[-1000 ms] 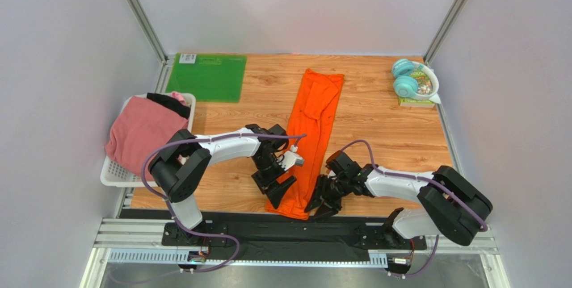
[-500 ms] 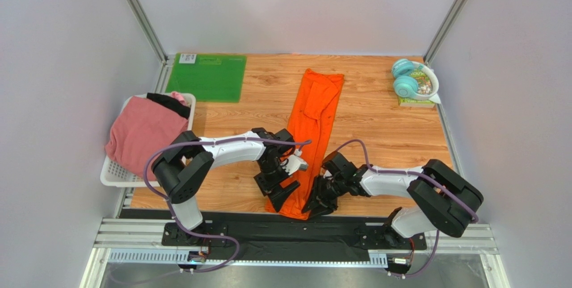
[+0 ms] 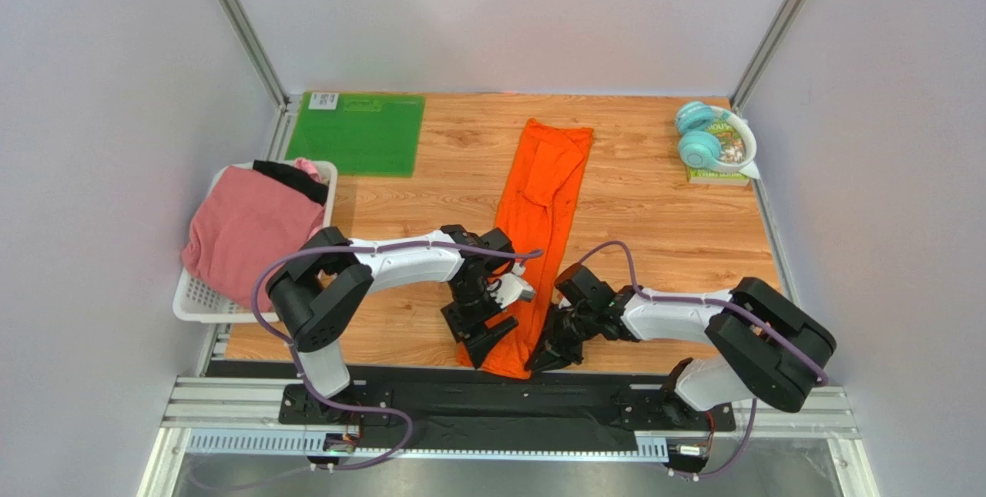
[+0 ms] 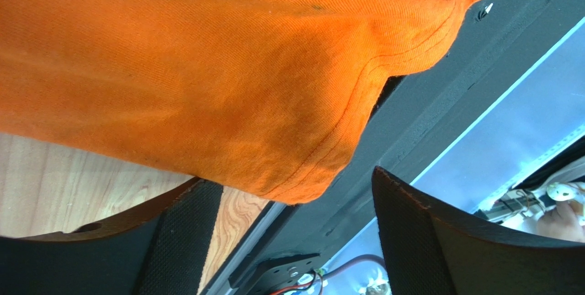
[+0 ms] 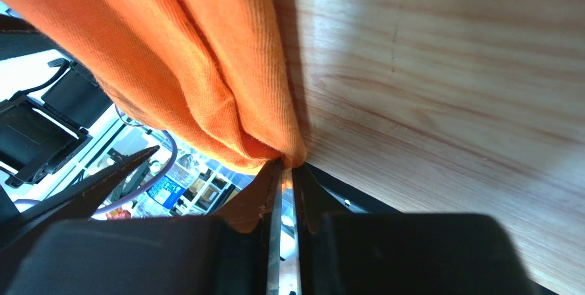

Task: Fold and stack the t-shirts

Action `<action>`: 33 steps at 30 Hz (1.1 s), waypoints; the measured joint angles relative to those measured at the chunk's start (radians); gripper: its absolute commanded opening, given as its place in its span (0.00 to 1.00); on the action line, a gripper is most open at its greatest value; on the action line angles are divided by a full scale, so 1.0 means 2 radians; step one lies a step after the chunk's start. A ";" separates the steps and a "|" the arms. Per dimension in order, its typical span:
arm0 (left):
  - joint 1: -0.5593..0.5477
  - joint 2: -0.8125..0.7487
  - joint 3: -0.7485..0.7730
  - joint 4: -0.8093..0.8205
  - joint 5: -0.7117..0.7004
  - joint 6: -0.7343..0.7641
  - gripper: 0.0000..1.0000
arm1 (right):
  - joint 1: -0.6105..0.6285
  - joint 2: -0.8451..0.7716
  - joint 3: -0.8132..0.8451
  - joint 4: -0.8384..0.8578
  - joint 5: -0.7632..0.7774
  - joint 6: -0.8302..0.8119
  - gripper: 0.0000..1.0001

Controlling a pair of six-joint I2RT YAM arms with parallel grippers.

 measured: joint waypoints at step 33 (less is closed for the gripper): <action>0.008 -0.071 0.040 -0.083 0.043 0.062 0.04 | -0.006 -0.112 0.052 -0.121 0.032 -0.023 0.00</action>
